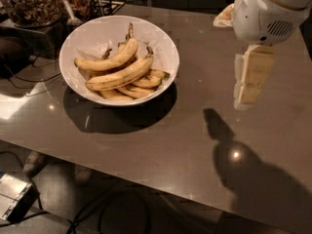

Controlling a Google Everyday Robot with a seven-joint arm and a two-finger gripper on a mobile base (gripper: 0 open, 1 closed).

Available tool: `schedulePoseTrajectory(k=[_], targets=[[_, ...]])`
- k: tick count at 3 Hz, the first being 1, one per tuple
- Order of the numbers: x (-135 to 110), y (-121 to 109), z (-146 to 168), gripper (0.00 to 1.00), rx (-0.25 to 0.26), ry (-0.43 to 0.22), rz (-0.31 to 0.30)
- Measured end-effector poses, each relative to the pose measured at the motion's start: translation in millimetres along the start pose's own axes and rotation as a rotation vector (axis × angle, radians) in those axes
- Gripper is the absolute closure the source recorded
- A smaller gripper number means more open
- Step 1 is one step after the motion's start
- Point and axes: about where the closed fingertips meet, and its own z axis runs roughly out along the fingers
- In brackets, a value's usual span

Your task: Pick banana from white bowl

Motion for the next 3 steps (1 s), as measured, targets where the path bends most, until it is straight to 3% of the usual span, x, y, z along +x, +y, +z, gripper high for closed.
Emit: schedulePoseTrajectory(k=[1, 2, 3], targets=[[-1.6, -0.8, 0.0, 0.00, 0.002, -0.001, -0.006], [-25.9, -17.6, 13.0, 0.00, 0.027, 0.010, -0.072], [-62.5, -41.9, 32.6, 0.03, 0.058, 0.031, -0.179]])
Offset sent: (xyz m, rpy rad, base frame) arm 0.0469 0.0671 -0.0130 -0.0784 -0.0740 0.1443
